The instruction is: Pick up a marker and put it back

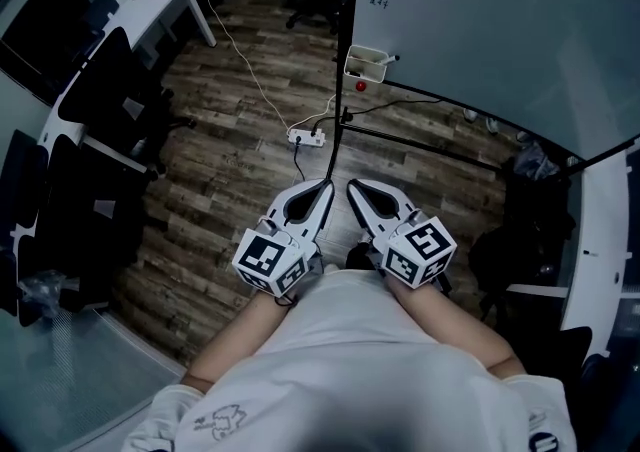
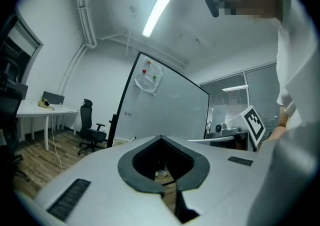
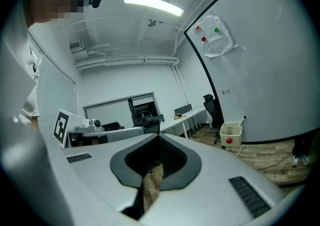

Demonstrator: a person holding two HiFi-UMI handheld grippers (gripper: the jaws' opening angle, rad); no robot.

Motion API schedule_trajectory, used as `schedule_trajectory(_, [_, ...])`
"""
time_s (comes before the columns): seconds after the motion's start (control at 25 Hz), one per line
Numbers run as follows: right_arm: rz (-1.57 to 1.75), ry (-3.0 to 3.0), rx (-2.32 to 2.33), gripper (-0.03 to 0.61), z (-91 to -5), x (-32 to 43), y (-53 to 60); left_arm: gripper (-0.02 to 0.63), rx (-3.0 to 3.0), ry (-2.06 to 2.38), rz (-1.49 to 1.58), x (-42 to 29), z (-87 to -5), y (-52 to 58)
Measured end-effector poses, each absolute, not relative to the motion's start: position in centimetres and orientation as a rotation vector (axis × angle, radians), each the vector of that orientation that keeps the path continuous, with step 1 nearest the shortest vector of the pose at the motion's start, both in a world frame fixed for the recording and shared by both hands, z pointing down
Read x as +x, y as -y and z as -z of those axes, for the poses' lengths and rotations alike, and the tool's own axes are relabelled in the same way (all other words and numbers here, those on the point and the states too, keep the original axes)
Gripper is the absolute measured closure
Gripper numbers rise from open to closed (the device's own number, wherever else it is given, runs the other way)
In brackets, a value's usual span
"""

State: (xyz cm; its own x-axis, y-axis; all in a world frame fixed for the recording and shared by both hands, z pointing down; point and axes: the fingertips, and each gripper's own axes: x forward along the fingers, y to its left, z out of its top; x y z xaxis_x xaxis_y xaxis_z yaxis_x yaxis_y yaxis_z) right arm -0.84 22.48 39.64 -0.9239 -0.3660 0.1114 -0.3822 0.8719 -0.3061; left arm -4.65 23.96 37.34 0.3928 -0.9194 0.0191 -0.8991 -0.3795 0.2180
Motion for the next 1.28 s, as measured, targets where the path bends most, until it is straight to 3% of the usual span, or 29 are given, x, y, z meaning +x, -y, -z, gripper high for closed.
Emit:
schedule_trajectory(0.68, [-0.538, 3.005, 0.532, 0.566, -40.4, -2.2, -11.1, 0.609, 2.359, 1.746, 0.137, -7.2, -38.2, -13.4])
schedule_trajectory(1.28, [-0.615, 2.985, 0.545, 0.566, -41.5, 1.8, 0.9, 0.609, 2.347, 1.695, 0.104, -3.0, -39.6, -0.7])
